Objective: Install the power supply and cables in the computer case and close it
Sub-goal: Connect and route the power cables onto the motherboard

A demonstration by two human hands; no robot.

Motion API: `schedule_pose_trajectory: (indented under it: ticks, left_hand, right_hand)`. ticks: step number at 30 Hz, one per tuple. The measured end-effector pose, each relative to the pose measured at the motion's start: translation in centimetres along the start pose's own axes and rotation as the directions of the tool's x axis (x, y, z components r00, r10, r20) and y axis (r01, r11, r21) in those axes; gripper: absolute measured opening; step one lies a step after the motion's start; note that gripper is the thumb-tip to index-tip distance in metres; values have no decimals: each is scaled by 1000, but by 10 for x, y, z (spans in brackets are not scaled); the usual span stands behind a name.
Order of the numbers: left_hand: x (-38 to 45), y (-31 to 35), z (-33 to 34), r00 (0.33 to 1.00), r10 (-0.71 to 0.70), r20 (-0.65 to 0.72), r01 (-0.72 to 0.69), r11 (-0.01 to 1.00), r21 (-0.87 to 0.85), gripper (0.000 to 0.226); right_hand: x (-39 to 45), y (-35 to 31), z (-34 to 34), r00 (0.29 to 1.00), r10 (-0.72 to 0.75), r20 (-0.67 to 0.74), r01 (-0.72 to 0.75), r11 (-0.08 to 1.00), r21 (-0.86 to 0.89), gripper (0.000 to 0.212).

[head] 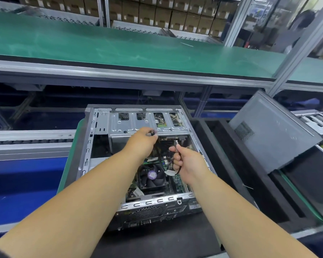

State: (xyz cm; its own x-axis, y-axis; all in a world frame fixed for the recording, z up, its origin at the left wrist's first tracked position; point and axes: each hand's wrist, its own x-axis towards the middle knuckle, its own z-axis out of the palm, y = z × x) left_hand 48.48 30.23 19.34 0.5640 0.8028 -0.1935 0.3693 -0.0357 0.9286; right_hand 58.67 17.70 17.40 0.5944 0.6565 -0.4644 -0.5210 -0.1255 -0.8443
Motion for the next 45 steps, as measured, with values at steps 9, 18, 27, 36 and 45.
schedule_pose_trajectory:
  ticks: [9, 18, 27, 36, 45]
  left_hand:
    - [9, -29, 9, 983, -100, 156, 108, 993, -44, 18]
    - [20, -29, 7, 953, -223, 204, 262, 946, -190, 21]
    - [28, -34, 7, 957, -255, 139, 282, 930, -236, 25]
    - [28, -32, 8, 956, -268, 117, 290, 921, -259, 23]
    - [26, -30, 7, 957, -265, 118, 288, 915, -284, 21]
  right_hand:
    - [22, -6, 14, 895, -9, -446, -94, 974, -208, 33]
    - [39, -3, 23, 839, -57, -541, -59, 979, -194, 35]
    - [42, -5, 26, 848, -16, -530, -69, 988, -140, 32]
    - [42, -4, 25, 813, 20, -582, -44, 999, -27, 22]
    - [50, -2, 26, 820, 15, -572, -71, 994, -77, 24]
